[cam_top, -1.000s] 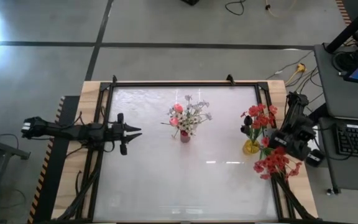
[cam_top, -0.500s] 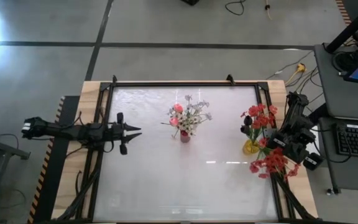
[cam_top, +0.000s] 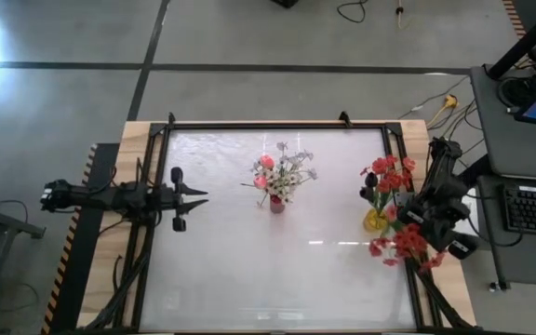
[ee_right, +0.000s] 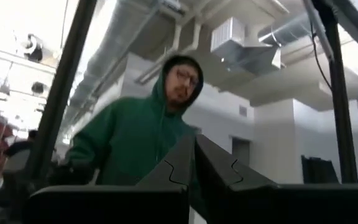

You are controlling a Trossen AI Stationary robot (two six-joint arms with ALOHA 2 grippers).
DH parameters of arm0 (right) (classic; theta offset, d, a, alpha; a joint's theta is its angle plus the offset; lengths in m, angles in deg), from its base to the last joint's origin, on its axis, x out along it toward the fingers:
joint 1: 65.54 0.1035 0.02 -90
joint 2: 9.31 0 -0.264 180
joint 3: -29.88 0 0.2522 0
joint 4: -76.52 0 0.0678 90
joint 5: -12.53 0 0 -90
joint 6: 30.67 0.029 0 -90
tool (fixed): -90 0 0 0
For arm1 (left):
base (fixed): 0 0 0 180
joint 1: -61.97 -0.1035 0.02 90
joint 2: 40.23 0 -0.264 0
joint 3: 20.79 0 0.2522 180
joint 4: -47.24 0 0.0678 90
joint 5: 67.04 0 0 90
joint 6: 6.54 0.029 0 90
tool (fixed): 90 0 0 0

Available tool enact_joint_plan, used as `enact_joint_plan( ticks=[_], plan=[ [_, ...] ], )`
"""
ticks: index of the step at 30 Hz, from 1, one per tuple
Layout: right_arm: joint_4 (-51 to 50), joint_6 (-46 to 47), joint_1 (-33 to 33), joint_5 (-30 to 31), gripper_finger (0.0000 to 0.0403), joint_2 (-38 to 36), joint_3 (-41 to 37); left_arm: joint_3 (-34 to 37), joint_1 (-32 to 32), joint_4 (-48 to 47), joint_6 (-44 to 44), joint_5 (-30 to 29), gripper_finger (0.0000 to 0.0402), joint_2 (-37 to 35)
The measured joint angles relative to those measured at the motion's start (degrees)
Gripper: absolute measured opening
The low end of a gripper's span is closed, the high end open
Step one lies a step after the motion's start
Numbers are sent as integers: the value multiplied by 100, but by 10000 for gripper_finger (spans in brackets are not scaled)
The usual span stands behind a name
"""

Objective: Sort flowers into vase by color
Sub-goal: Return to Home Position

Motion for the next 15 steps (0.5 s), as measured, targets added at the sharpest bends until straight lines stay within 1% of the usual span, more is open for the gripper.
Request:
enact_joint_plan(
  ticks=[4,10,15],
  plan=[
    [-312,-380,-1,-1,13,0,0,0,-1,-8,17,3,80,-49],
    [-757,-482,0,-3,13,0,0,0,-1,-14,-90,2,80,-5],
    [-936,-988,-2,-2,13,0,2,0,-1,-21,-205,3,80,10]
  ],
)
